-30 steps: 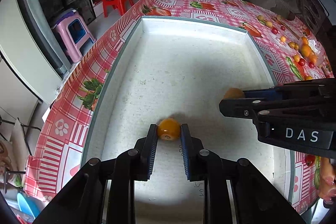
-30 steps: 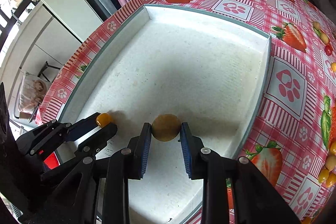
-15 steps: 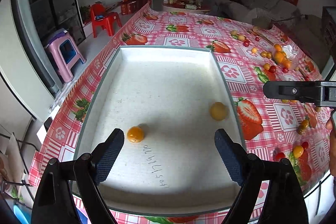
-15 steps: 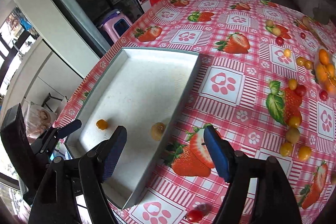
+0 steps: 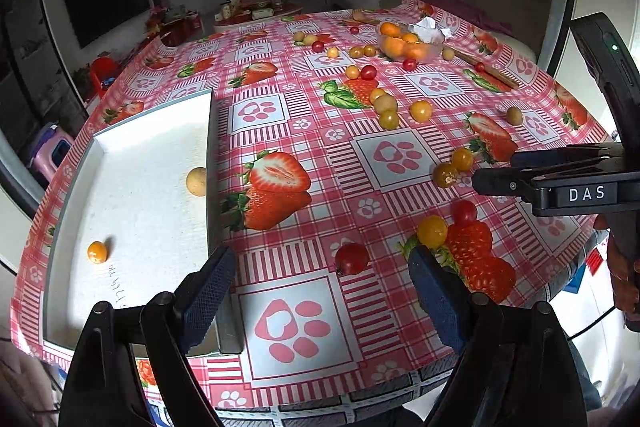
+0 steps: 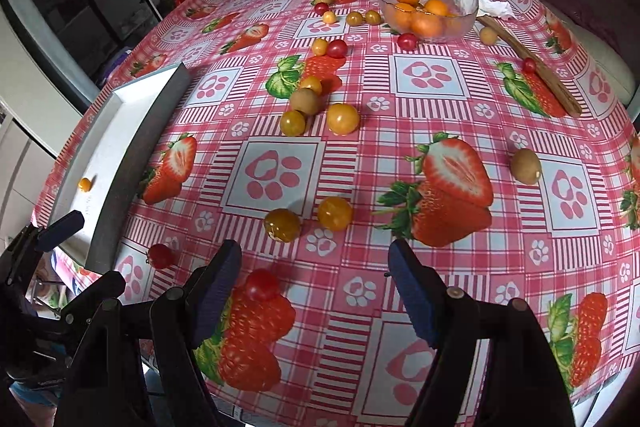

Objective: Organize fruits
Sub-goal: 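Grasp a yellow tomato with the right gripper while the left grasps a red cherry tomato, then carry both tomatoes over the white tray and open both grippers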

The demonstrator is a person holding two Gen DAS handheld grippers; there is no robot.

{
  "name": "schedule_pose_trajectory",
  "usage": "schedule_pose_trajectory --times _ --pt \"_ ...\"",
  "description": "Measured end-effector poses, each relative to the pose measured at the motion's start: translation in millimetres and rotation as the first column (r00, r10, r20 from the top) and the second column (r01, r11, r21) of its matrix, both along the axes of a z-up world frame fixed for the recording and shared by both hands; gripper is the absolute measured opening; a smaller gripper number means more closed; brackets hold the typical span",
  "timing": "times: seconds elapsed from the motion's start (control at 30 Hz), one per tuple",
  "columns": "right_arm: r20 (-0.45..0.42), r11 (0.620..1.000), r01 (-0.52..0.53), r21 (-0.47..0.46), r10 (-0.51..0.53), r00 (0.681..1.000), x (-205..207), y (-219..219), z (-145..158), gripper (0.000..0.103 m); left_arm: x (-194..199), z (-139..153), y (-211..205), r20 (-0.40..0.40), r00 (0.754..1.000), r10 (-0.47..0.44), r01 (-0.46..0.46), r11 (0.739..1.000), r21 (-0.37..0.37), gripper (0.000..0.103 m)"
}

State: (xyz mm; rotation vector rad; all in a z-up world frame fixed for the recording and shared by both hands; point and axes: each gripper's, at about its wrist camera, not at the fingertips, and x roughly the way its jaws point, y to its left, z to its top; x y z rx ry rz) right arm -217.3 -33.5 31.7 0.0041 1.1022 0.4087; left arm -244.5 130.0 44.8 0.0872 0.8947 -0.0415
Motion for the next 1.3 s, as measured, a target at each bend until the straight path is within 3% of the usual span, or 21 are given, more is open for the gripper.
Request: schedule_pose_trajectory --times 0.37,0.57,0.7,0.77,0.8,0.87,0.9,0.93,1.0,1.1,1.3 --pt "0.079 0.996 0.022 -0.089 -0.015 0.997 -5 -13 -11 0.079 13 -35 -13 -0.049 0.997 0.064 -0.062 0.997 0.040 0.088" --pt "0.083 0.994 -0.024 -0.110 0.033 0.996 5 -1 -21 0.074 21 -40 -8 -0.062 0.994 0.089 -0.090 0.996 -0.013 0.088" --pt "0.112 0.992 -0.032 -0.125 0.046 0.993 12 6 -22 0.067 23 -40 -9 -0.059 0.994 0.089 -0.091 0.995 -0.037 0.082" --pt "0.118 0.990 -0.037 -0.133 0.052 0.992 17 9 -23 0.060 23 -38 -11 -0.048 0.995 0.090 -0.092 0.995 -0.027 0.073" --pt "0.123 0.989 -0.043 -0.140 0.060 0.991 18 11 -23 0.053 23 -37 -11 -0.050 0.996 0.075 -0.077 0.996 -0.049 0.056" --pt "0.133 0.987 -0.060 -0.152 0.080 0.988 18 16 -23 0.038 24 -37 -12 -0.053 0.996 0.072 -0.075 0.995 -0.059 0.048" --pt "0.134 0.986 -0.068 -0.150 0.088 0.987 18 18 -23 0.027 24 -36 -14 -0.047 0.997 0.061 -0.064 0.996 -0.067 0.031" --pt "0.131 0.987 -0.072 -0.142 0.091 0.987 18 18 -23 0.023 24 -36 -14 -0.046 0.997 0.056 -0.059 0.996 -0.067 0.021" --pt "0.118 0.990 -0.069 -0.122 0.083 0.990 19 18 -22 0.023 25 -35 -11 -0.050 0.997 0.058 -0.063 0.994 -0.094 0.021" --pt "0.075 0.997 -0.058 -0.053 0.062 0.995 18 11 -19 0.023 23 -33 0 -0.065 0.996 0.061 -0.073 0.977 -0.199 0.022" --pt "0.048 0.999 -0.047 0.013 0.047 0.998 12 4 -12 0.023 16 -30 5 -0.068 0.995 0.075 -0.088 0.972 -0.218 0.022"
